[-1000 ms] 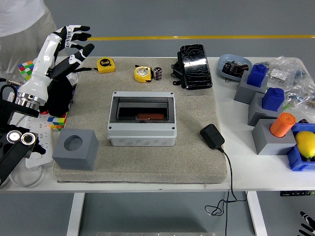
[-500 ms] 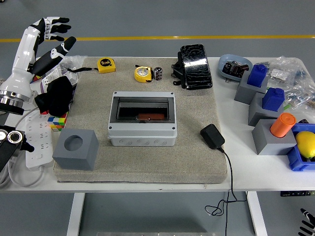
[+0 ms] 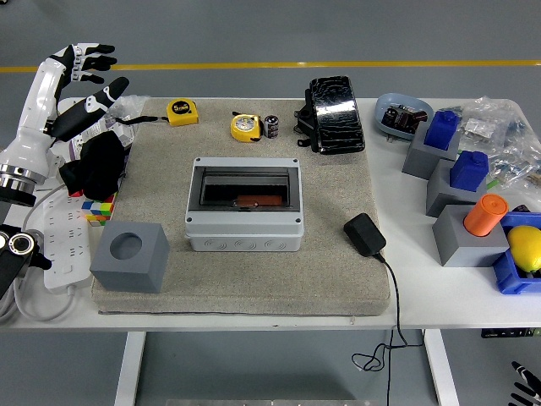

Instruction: Fetch the battery,place it into the box,close the lid of the box

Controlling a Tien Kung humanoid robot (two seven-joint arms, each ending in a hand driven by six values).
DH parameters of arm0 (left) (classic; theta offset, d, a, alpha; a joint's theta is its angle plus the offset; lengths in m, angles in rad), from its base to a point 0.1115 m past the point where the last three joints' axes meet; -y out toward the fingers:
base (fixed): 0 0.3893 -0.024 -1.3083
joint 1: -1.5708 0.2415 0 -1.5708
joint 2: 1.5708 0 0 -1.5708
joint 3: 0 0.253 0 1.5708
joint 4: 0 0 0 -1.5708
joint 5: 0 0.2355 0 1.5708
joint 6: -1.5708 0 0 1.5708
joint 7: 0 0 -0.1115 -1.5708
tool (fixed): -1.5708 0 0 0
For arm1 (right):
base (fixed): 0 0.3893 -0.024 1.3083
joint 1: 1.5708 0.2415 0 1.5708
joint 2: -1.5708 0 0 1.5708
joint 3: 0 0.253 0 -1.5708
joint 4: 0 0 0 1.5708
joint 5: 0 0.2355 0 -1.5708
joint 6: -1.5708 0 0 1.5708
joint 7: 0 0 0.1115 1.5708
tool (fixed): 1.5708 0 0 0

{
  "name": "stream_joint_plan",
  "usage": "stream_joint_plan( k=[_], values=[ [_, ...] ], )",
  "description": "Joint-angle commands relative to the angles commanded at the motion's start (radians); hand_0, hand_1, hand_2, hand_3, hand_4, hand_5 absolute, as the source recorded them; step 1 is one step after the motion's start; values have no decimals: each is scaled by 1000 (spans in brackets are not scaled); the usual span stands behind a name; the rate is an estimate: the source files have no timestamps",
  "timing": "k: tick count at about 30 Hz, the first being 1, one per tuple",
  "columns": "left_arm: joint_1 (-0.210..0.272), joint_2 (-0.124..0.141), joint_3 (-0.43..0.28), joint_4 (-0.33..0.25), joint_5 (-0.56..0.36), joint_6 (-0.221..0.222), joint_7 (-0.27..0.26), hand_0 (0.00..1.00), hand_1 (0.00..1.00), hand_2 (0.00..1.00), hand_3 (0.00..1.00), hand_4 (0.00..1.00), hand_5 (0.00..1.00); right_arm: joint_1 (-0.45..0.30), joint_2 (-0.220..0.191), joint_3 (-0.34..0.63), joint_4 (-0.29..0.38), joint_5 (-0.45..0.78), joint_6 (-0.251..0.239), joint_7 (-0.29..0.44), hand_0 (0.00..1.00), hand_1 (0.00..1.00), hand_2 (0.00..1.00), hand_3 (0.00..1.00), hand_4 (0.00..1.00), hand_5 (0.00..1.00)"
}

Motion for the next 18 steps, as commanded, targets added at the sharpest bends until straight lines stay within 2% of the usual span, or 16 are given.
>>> stream_joint_plan(
  k=[18],
  values=[
    [1,12,31,3,1,-10,9,519,663,674,722,998,769,-7,3,-26,0,12,-1,-7,665,671,678,558,966,476]
  ],
)
